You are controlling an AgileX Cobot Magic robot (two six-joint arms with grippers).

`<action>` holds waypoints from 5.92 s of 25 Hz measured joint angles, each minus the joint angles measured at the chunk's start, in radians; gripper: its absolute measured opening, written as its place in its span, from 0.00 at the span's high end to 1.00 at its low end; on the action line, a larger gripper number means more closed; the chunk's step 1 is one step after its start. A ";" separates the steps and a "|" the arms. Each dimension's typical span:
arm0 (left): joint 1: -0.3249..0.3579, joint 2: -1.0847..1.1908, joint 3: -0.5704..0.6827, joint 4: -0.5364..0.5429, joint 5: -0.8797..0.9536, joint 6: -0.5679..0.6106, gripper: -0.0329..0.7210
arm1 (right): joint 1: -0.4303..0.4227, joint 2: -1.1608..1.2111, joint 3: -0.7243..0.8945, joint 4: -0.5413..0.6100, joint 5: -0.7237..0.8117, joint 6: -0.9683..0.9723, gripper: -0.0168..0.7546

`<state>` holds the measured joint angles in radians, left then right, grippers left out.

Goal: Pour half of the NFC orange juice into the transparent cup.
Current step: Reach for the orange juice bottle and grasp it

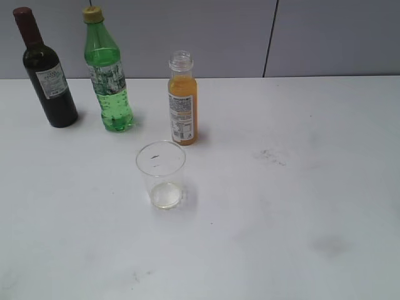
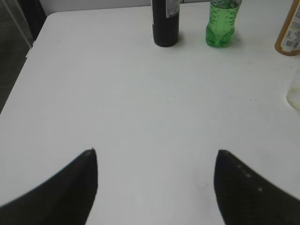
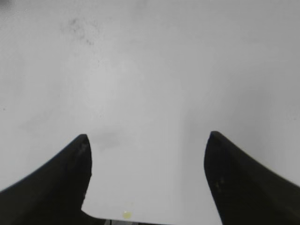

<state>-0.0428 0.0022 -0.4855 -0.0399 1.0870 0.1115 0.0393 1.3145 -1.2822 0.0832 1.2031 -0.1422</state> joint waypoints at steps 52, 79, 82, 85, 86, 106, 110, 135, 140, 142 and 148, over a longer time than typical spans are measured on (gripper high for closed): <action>0.000 0.253 -0.015 0.015 -0.598 0.024 0.15 | 0.000 -1.320 0.778 -0.011 -0.161 0.070 0.24; 0.039 1.387 -0.087 0.936 -1.889 -0.807 0.14 | 0.000 -1.320 0.778 -0.011 -0.161 0.070 0.24; 0.055 1.499 -0.171 1.118 -1.961 -0.865 0.16 | 0.000 -1.320 0.778 -0.011 -0.161 0.070 0.24; 0.038 1.588 -0.255 1.232 -1.986 -0.878 0.17 | 0.000 -1.320 0.778 -0.011 -0.161 0.070 0.24; 0.028 1.614 -0.281 1.262 -1.992 -0.880 0.17 | 0.000 -1.320 0.778 -0.011 -0.161 0.070 0.24; -0.140 2.114 -0.669 1.333 -2.023 -0.886 0.17 | 0.000 -1.320 0.778 -0.011 -0.162 0.070 0.24; -0.177 2.161 -0.722 1.333 -1.965 -0.886 0.17 | 0.000 -1.320 0.778 -0.011 -0.162 0.070 0.24; -0.304 2.287 -0.849 1.242 -1.842 -0.894 0.18 | 0.000 -1.320 0.778 -0.011 -0.162 0.071 0.24; -0.317 2.292 -0.849 1.207 -1.838 -0.894 0.21 | 0.000 -1.320 0.778 -0.011 -0.162 0.071 0.24; -0.317 2.292 -0.849 1.192 -1.839 -0.894 0.27 | 0.000 -1.320 0.778 -0.011 -0.162 0.071 0.24; -0.317 2.292 -0.849 1.177 -1.847 -0.909 0.32 | 0.000 -1.320 0.778 -0.011 -0.162 0.071 0.24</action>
<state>-0.3595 2.2941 -1.3341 1.1371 -0.7605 -0.7971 0.0393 -0.0059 -0.5046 0.0717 1.0410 -0.0715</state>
